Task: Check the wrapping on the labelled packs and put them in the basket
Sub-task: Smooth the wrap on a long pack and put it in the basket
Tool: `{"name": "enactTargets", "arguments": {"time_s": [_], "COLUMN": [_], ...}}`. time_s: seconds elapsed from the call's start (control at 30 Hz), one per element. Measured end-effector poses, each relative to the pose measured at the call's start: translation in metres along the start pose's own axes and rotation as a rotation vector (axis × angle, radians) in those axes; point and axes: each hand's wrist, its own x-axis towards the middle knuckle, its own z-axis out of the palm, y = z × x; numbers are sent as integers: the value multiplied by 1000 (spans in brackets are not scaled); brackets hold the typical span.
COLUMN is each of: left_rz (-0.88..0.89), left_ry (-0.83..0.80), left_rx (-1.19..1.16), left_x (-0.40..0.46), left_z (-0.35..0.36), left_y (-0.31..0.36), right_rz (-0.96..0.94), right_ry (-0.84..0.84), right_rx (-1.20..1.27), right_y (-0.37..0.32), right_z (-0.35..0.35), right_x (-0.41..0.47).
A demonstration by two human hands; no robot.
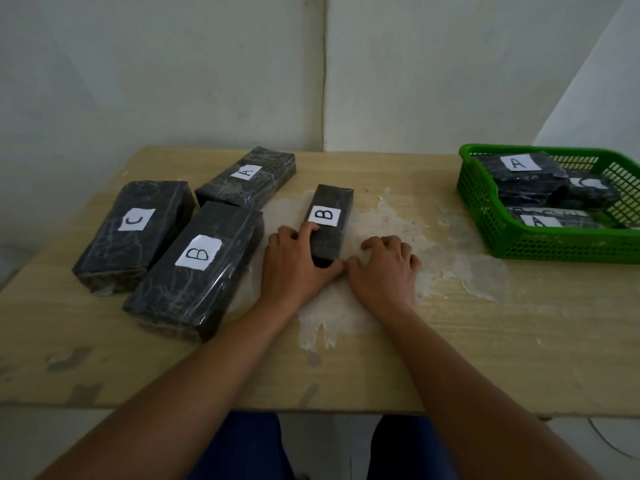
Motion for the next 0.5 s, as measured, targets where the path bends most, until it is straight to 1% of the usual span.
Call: {"name": "enactTargets", "arguments": {"time_s": [0.07,0.13,0.23,0.3,0.33,0.4,0.5], "left_rz": [63,156,263,345,385,402,334], "left_ry": [-4,-17,26,35,15,-63,-220], "left_rx": [-72,-142,-215,-256,-255,-295,-504], "left_x": [-13,-21,-35,-48,-55,-68,-74], "left_z": [-3,-8,-16,-21,-23,-28,-48], "left_y": [-4,-7,-9,-11,-12,-10,0], "right_rz": [7,58,204,312,343,330,210], "right_ry": [25,70,91,101,109,151,222], "right_rx": [121,358,774,975,1077,1229,1306], "right_y": [1,1,3,6,7,6,4], "right_z": [-2,-7,-19,-28,-33,-42,-59], "right_x": [-2,-6,-13,-16,-18,-25,-37]}}
